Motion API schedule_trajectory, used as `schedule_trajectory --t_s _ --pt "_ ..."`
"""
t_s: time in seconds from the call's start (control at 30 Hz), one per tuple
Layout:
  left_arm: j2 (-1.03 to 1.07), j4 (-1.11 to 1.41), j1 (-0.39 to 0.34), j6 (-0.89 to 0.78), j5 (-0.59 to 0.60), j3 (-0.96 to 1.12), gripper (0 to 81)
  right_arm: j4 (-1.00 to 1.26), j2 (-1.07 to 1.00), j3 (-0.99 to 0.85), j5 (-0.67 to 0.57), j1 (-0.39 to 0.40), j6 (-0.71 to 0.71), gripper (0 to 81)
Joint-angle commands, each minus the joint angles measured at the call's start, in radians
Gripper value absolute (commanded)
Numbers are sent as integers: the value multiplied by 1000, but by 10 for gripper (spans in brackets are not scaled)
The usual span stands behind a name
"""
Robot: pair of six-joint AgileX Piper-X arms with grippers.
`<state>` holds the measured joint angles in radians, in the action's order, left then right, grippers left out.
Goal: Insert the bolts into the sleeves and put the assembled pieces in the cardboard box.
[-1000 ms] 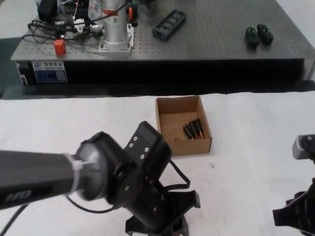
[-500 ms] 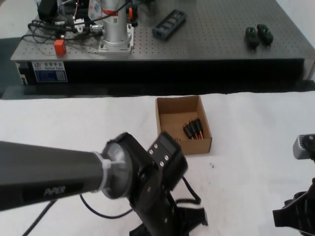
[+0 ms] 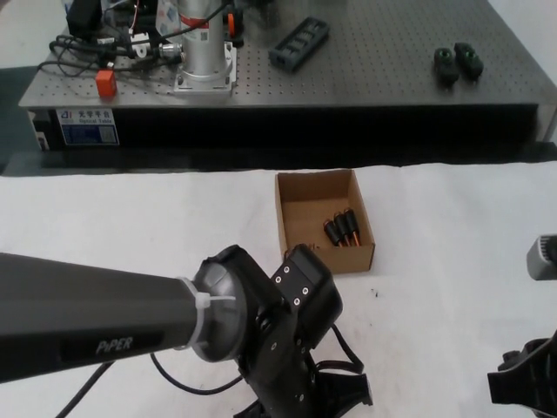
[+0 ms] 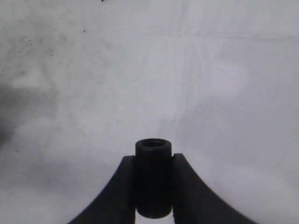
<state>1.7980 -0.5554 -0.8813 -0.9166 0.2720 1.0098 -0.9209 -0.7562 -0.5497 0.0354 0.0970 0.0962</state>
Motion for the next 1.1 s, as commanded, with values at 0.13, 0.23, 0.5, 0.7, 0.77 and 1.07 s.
schedule_trajectory --t_s 0.13,0.23,0.5,0.7,0.77,1.07 --pt "16 10 -3 5 -105 5 170 -27 13 1 -10 -2 14 27" --pt "16 10 -3 5 -109 5 150 -32 25 1 -10 -2 20 27" --pt "0 80 -3 8 -50 6 7 -30 34 1 -29 -2 20 27" --pt "-189 185 5 165 -84 6 7 15 97 1 -259 -2 20 27" --pt "-273 249 11 242 -107 0 7 29 125 1 -353 -2 14 27" --pt "-544 488 82 395 96 -98 7 157 162 1 -833 59 28 27"
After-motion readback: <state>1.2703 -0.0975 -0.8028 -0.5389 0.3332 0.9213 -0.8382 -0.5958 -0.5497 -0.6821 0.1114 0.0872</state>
